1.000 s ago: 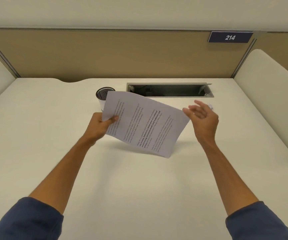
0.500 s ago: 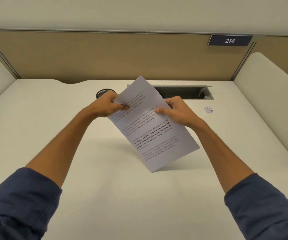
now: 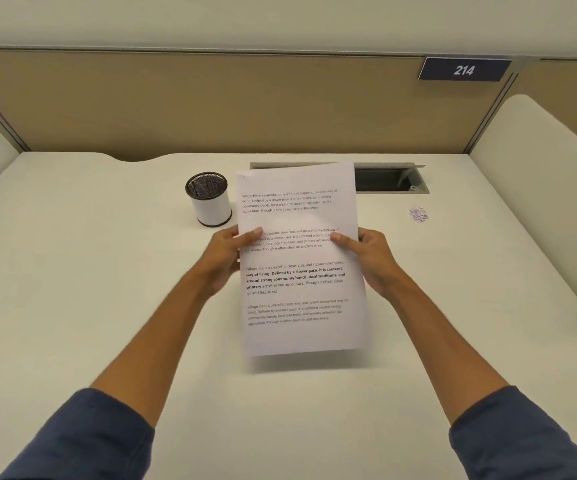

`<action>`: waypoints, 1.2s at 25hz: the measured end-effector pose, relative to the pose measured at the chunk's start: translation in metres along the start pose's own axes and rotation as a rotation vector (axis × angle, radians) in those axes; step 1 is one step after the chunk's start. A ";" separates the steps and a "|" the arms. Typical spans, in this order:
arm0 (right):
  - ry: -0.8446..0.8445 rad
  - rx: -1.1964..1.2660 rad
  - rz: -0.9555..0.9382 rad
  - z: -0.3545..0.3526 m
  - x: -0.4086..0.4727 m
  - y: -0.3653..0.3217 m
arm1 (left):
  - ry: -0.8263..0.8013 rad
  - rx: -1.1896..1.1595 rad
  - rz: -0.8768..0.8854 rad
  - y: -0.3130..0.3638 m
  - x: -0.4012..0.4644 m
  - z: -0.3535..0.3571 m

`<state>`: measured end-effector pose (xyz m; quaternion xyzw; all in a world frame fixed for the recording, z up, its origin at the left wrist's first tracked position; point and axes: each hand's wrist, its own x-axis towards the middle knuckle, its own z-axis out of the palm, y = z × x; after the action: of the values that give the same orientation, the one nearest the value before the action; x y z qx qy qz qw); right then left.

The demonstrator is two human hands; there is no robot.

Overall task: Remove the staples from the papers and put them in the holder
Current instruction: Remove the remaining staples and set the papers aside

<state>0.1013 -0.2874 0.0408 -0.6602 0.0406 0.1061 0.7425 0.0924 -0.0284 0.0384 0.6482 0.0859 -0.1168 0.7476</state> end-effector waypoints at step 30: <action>0.301 -1.104 0.056 0.037 0.153 0.045 | 0.310 0.115 -0.031 -0.069 0.012 -0.038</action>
<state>0.2378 -0.2301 -0.0290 -0.9566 0.1021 0.0360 0.2707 0.0849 -0.0011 -0.0359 0.6988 0.2034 -0.0318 0.6851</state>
